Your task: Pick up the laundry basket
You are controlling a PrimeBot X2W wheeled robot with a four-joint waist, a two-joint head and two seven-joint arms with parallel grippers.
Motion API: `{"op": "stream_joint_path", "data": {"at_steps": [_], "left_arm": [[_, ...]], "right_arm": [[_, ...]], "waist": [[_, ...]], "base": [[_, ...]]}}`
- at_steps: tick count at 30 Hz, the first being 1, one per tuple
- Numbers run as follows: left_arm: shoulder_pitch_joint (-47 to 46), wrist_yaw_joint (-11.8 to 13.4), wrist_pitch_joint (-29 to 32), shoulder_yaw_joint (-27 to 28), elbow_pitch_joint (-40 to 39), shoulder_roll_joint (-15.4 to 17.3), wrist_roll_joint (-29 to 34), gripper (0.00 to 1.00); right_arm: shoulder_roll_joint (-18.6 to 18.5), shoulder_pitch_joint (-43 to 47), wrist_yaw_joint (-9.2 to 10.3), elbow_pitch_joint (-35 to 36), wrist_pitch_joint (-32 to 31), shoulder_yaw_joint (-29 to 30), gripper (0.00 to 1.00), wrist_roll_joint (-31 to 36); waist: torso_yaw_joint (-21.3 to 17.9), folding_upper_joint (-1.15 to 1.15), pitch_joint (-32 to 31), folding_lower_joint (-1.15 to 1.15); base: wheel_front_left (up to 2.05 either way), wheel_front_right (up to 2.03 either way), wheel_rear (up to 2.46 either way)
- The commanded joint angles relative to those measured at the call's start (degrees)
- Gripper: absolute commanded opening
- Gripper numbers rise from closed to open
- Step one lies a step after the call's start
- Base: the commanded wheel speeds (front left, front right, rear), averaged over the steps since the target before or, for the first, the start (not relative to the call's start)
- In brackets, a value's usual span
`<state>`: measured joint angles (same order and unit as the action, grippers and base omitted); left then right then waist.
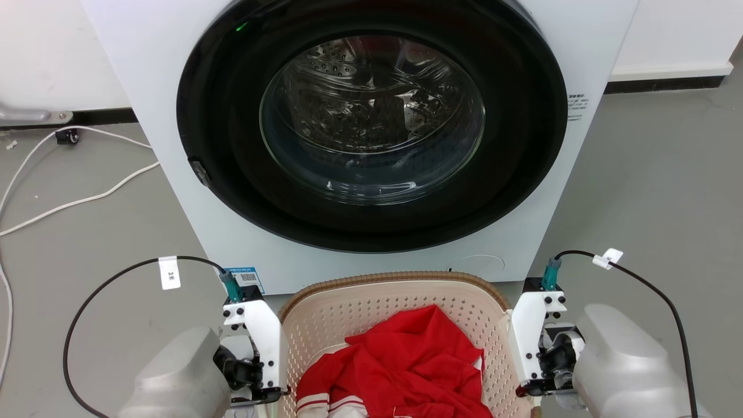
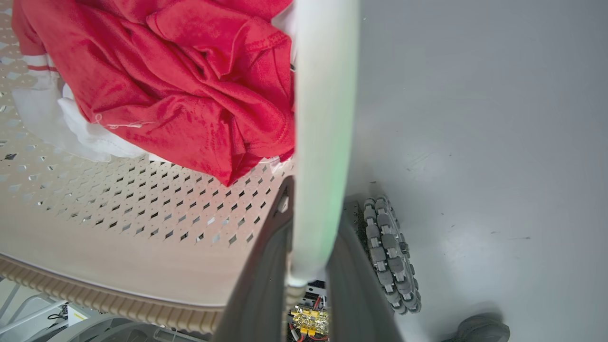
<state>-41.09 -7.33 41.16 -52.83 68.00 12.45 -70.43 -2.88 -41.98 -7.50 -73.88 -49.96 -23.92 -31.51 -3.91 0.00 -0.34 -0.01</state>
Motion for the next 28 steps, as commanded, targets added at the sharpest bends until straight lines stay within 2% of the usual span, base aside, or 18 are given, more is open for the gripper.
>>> {"op": "stream_joint_path", "data": {"at_steps": [1, 28], "left_arm": [[0.13, -0.26, -0.38, 0.16, -0.04, -0.08, -0.31, 0.0], [-0.97, -0.26, -1.68, -0.21, 0.9, -0.03, -1.67, 0.0]], "right_arm": [[0.01, 0.79, 0.02, 0.08, 0.2, -0.13, 0.0, 0.15], [-0.04, 0.87, 0.02, 0.07, 0.91, -0.07, 0.0, 1.03]], "waist": [[0.04, 0.0, 0.06, 0.01], [0.3, 0.0, 0.7, 0.01]], "base": [[0.0, 0.0, 0.0], [0.0, 0.0, 0.0]]}}
